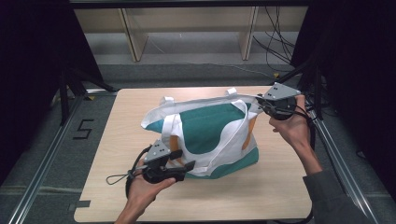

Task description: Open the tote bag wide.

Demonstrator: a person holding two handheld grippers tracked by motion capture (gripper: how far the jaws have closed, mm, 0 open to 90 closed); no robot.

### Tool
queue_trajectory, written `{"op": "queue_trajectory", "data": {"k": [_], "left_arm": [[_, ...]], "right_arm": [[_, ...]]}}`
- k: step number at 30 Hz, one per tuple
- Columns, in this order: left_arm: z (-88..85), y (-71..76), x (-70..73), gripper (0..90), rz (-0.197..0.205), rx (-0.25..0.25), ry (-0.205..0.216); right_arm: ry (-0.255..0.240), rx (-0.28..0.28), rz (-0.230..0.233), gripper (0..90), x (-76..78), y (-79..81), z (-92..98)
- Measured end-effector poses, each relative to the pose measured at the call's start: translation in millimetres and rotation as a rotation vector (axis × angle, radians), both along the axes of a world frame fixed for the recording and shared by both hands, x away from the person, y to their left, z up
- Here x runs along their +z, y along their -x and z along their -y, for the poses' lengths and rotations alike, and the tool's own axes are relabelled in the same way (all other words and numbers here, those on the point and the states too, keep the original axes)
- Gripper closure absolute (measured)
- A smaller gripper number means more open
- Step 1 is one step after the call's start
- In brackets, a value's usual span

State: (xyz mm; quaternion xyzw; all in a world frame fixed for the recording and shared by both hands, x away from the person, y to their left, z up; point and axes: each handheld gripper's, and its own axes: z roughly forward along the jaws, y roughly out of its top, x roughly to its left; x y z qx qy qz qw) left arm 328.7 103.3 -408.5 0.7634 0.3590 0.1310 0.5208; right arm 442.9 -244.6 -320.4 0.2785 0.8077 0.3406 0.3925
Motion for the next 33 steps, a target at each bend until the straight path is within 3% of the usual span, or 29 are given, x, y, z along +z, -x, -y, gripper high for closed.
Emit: {"op": "queue_trajectory", "data": {"k": [3, 9, 12, 13, 15, 20, 24, 26, 28, 30, 33], "left_arm": [[2.7, -6.0, -3.1, 56.8, 0.082, 0.005, -0.043], [7.0, -9.8, -16.8, 78.2, 0.115, 0.029, -0.073], [8.0, -13.2, -19.4, 79.6, 0.109, 0.029, -0.061], [6.8, -14.2, -18.9, 79.2, 0.104, 0.021, -0.053], [4.7, -12.7, -16.1, 72.7, 0.086, 0.028, -0.021], [-0.2, -5.4, 2.6, 55.2, 0.163, 0.052, -0.036], [-1.1, -8.4, 10.2, 49.3, 0.158, 0.053, -0.012], [1.0, -11.3, 9.6, 53.5, 0.158, 0.054, -0.014], [3.4, -13.5, 7.1, 63.6, 0.174, 0.052, -0.045], [3.8, -16.2, 3.2, 76.1, 0.189, 0.055, -0.066], [2.9, -18.2, 0.1, 83.2, 0.197, 0.044, -0.061]], "right_arm": [[-0.006, 0.0, -0.003, 85.5, 0.2, -2.1, 3.0], [-0.038, -0.022, 0.001, 79.5, -4.1, -4.9, 6.9], [-0.068, -0.024, -0.006, 78.4, -4.8, -5.1, 7.1], [-0.056, -0.02, 0.001, 78.9, -3.5, -4.9, 7.7], [-0.05, -0.013, 0.002, 80.1, -2.0, -4.8, 7.5], [-0.053, -0.007, -0.005, 80.3, -2.6, -5.7, 5.7], [-0.054, -0.011, 0.003, 78.3, -1.9, -4.6, 6.1], [-0.062, -0.014, 0.003, 77.0, -1.7, -4.4, 6.9], [-0.061, -0.015, 0.007, 73.3, -1.3, -4.2, 7.4], [-0.101, -0.043, -0.019, 64.5, -0.5, -3.0, 8.3], [-0.154, -0.063, -0.018, 56.2, 4.5, 2.0, 13.4]]}}
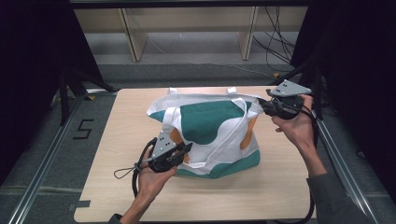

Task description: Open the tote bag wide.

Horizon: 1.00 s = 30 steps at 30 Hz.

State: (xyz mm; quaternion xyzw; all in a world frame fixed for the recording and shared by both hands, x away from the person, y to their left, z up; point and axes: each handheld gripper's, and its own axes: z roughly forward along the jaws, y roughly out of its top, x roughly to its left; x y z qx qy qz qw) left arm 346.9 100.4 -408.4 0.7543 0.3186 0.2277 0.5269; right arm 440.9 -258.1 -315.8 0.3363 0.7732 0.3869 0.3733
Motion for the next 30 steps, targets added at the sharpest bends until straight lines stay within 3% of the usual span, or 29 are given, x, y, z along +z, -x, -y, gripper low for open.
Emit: {"op": "queue_trajectory", "data": {"k": [3, 7, 10, 13, 18, 19, 22, 23, 27, 30], "left_arm": [[-0.6, 1.7, 0.5, 84.0, 0.01, -0.006, -0.029], [0.0, -0.5, -1.4, 84.5, 0.01, -0.01, -0.03], [-0.7, 0.0, -1.8, 84.6, 0.009, -0.014, -0.03], [-1.1, -1.2, -1.7, 84.7, 0.014, -0.017, -0.036], [-1.0, -1.2, -1.6, 84.7, 0.011, -0.015, -0.043], [-1.0, -1.4, -1.7, 84.7, 0.013, -0.016, -0.043], [-1.2, -0.9, -1.5, 84.7, 0.01, -0.017, -0.043], [-1.3, -0.9, -1.6, 84.6, 0.007, -0.021, -0.037], [-1.8, -1.4, -1.7, 84.6, 0.001, -0.019, -0.035], [-2.1, -2.1, -1.8, 84.5, 0.001, -0.022, -0.032]], "right_arm": [[-0.059, -0.022, -0.007, 51.1, 7.0, 13.6, 4.6], [-0.146, -0.014, 0.025, 49.7, 14.0, 36.7, 13.6], [-0.206, 0.031, 0.002, 48.8, 13.4, 54.3, 19.5], [-0.223, 0.096, -0.064, 48.0, 5.1, 73.2, 14.7], [-0.231, 0.18, -0.089, 47.9, -15.2, 96.3, 0.3], [-0.227, 0.192, -0.069, 47.7, -19.8, 98.4, -3.0], [-0.239, 0.216, -0.176, 47.0, -34.8, 108.7, -17.2], [-0.214, 0.236, -0.183, 46.5, -39.5, 108.1, -20.1], [-0.197, 0.248, -0.264, 46.6, -56.3, 107.3, -30.3], [-0.18, 0.257, -0.276, 46.0, -69.2, 98.4, -36.9]]}}
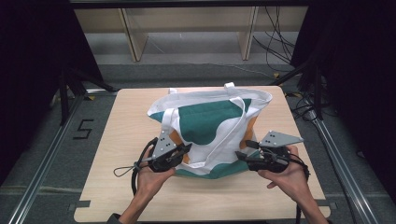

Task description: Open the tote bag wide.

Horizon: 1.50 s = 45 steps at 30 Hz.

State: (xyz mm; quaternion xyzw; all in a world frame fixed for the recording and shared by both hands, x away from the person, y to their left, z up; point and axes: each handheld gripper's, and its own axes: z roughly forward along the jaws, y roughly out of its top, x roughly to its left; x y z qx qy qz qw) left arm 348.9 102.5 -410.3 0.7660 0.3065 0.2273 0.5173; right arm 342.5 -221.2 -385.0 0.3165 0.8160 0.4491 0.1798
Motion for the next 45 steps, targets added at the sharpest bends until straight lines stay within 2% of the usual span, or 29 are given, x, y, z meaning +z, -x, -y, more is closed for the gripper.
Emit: {"op": "queue_trajectory", "data": {"k": [1, 2, 4, 7, 9, 11, 13, 15, 18, 20, 22, 23, 25, 27, 28, 29, 32, 33, 34, 35, 36, 37, 38, 39, 41, 42, 43, 44, 45], "left_arm": [[-0.1, 0.0, 0.0, 84.4, 0.0, -0.001, -0.001], [-0.2, 0.2, 0.0, 84.5, 0.0, 0.0, -0.003], [-0.6, 0.2, -0.3, 84.4, 0.0, 0.002, -0.003], [-1.2, -0.6, -0.8, 84.5, 0.002, 0.003, -0.01], [-1.0, -0.4, -1.6, 84.6, 0.007, 0.002, -0.018], [-0.7, 1.5, -1.4, 84.7, 0.009, 0.0, -0.029], [-1.2, 2.1, -1.3, 84.9, 0.005, -0.011, -0.035], [-0.8, 2.0, -3.9, 85.1, 0.008, -0.016, -0.053], [0.5, 1.9, -11.6, 85.3, 0.009, -0.027, -0.098], [2.5, 1.0, -20.3, 85.5, -0.012, -0.036, -0.127], [6.7, -1.4, -33.8, 85.6, -0.027, -0.042, -0.189], [8.2, -3.0, -41.7, 85.6, -0.052, -0.043, -0.209], [10.0, -8.9, -56.9, 85.6, -0.09, -0.047, -0.226], [11.2, -11.8, -65.1, 85.5, -0.11, -0.039, -0.215], [11.0, -12.3, -65.2, 85.5, -0.12, -0.04, -0.214], [10.2, -13.5, -64.2, 85.5, -0.109, -0.052, -0.234], [12.7, -12.0, -68.5, 85.4, -0.134, -0.045, -0.224], [13.7, -11.8, -71.1, 85.4, -0.127, -0.043, -0.221], [12.2, -11.9, -71.0, 85.3, -0.125, -0.046, -0.266], [14.4, -10.7, -74.5, 85.3, -0.133, -0.044, -0.231], [13.1, -10.4, -74.3, 85.3, -0.137, -0.048, -0.261], [13.6, -10.1, -76.3, 85.3, -0.142, -0.055, -0.243], [13.5, -10.2, -78.3, 85.2, -0.152, -0.06, -0.227], [11.2, -11.6, -78.6, 85.2, -0.153, -0.061, -0.255], [12.7, -12.0, -82.8, 85.2, -0.155, -0.057, -0.257], [14.4, -11.0, -84.7, 85.3, -0.17, -0.063, -0.24], [13.3, -11.1, -84.1, 85.2, -0.169, -0.062, -0.275], [14.1, -10.9, -85.3, 85.1, -0.162, -0.059, -0.263], [13.1, -10.8, -84.9, 85.1, -0.159, -0.056, -0.286]], "right_arm": [[0.002, 0.0, 0.0, 46.7, -3.7, -4.0, -2.5], [-0.001, -0.003, -0.017, 49.9, -6.4, -5.7, -5.4], [0.017, 0.017, -0.014, 58.4, -9.9, -11.4, -9.2], [0.073, 0.009, 0.049, 76.0, -11.0, -12.1, -11.6], [0.097, 0.033, 0.065, 81.4, -11.8, -12.8, -10.7], [0.098, 0.035, 0.064, 84.2, -12.7, -11.7, -9.2], [0.117, 0.049, 0.093, 85.1, -12.5, -10.0, -8.8], [0.165, 0.082, 0.108, 85.9, -11.1, -7.4, -9.7], [0.193, 0.1, 0.118, 86.6, -16.9, -5.1, -11.4], [0.255, 0.11, 0.119, 86.9, -24.0, -4.7, -14.1], [0.295, 0.107, 0.082, 87.0, -32.9, -4.7, -16.6], [0.307, 0.112, 0.065, 87.0, -39.8, -6.5, -17.6], [0.33, 0.117, 0.029, 87.0, -54.9, -12.1, -19.0], [0.322, 0.104, -0.015, 87.0, -64.6, -17.5, -19.0], [0.319, 0.105, -0.025, 86.9, -66.5, -19.5, -18.5], [0.321, 0.118, -0.015, 86.9, -67.9, -21.5, -18.5], [0.314, 0.103, -0.048, 86.9, -70.9, -21.2, -17.4], [0.321, 0.105, -0.053, 86.9, -73.2, -20.5, -17.3], [0.321, 0.101, -0.058, 86.9, -76.3, -20.0, -17.5], [0.318, 0.104, -0.053, 86.9, -80.3, -20.9, -17.5], [0.335, 0.134, -0.043, 86.9, -83.2, -24.1, -16.5], [0.333, 0.136, -0.028, 86.9, -85.4, -25.0, -15.5], [0.335, 0.126, -0.054, 86.9, -86.4, -24.0, -14.8], [0.327, 0.133, -0.056, 86.9, -88.6, -23.9, -14.6], [0.329, 0.141, -0.033, 86.8, -91.9, -26.3, -12.8], [0.298, 0.109, -0.069, 86.7, -93.9, -24.0, -14.4], [0.308, 0.122, -0.061, 86.4, -94.1, -25.5, -11.9], [0.293, 0.12, -0.062, 85.7, -94.4, -25.6, -10.9], [0.286, 0.129, -0.075, 84.4, -92.0, -25.6, -9.2]]}}
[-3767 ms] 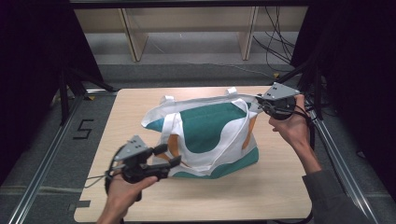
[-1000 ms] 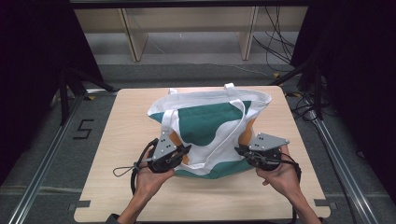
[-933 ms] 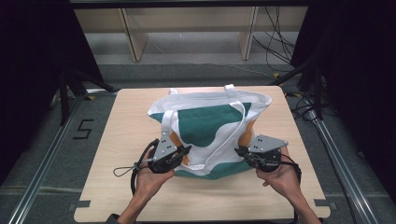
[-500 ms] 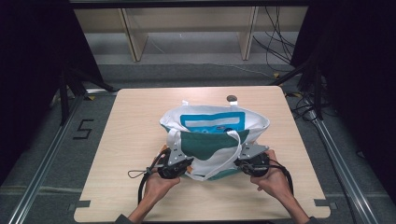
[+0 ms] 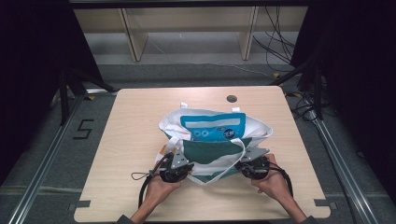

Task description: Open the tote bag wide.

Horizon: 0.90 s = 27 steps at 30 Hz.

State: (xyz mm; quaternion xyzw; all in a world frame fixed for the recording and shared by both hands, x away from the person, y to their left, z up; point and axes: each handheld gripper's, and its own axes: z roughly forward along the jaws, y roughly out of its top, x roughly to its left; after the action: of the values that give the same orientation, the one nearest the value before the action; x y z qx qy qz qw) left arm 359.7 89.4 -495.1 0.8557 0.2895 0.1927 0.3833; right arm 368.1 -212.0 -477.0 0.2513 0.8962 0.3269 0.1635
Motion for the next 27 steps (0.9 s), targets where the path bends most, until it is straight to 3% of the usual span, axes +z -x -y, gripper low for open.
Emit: {"op": "queue_trajectory", "data": {"k": [3, 5, 6, 9, 11, 12, 17, 18, 20, 21, 23, 24, 27], "left_arm": [[0.8, 0.9, -2.7, 85.0, -0.018, 0.003, 0.031], [-0.4, 0.2, -1.6, 85.0, -0.009, -0.001, 0.008], [0.1, 0.3, -2.0, 85.0, -0.011, -0.002, 0.017], [0.6, 0.6, -2.0, 84.9, -0.016, 0.0, 0.03], [-0.9, 0.3, -0.5, 84.5, -0.006, 0.003, 0.005], [0.5, 1.0, -1.4, 84.3, -0.016, 0.005, 0.037], [0.5, 1.4, -1.0, 84.0, -0.018, 0.004, 0.039], [0.2, 1.1, -0.9, 84.0, -0.02, 0.003, 0.039], [0.0, 1.2, -0.9, 84.0, -0.019, 0.002, 0.038], [-0.1, 1.1, -1.0, 83.8, -0.021, 0.001, 0.037], [-1.7, 0.3, -0.2, 83.1, -0.016, -0.001, 0.015], [-0.9, 1.0, -0.6, 82.3, -0.02, -0.001, 0.032], [-4.6, 2.2, 4.6, 75.5, -0.049, -0.021, 0.028]], "right_arm": [[-0.055, -0.039, -0.003, 76.6, 13.4, 6.0, 6.0], [-0.102, -0.032, -0.016, 75.6, 32.2, 13.9, 15.6], [-0.127, -0.029, -0.004, 75.7, 42.9, 18.6, 21.3], [-0.187, -0.04, 0.086, 78.4, 75.5, 29.8, 37.9], [-0.215, -0.056, 0.126, 81.0, 95.7, 34.0, 47.9], [-0.232, -0.062, 0.154, 82.4, 103.4, 34.5, 51.2], [-0.305, -0.115, 0.236, 88.6, 135.1, 29.2, 60.0], [-0.317, -0.128, 0.276, 88.6, 139.2, 24.8, 59.3], [-0.331, -0.135, 0.297, 88.5, 143.4, 15.0, 55.7], [-0.349, -0.153, 0.273, 88.5, 142.7, 11.7, 51.5], [-0.317, -0.133, 0.271, 88.5, 136.1, 0.7, 44.7], [-0.305, -0.138, 0.232, 88.5, 130.1, -1.2, 39.6], [-0.25, -0.125, 0.173, 88.7, 110.4, -3.6, 30.5]]}}
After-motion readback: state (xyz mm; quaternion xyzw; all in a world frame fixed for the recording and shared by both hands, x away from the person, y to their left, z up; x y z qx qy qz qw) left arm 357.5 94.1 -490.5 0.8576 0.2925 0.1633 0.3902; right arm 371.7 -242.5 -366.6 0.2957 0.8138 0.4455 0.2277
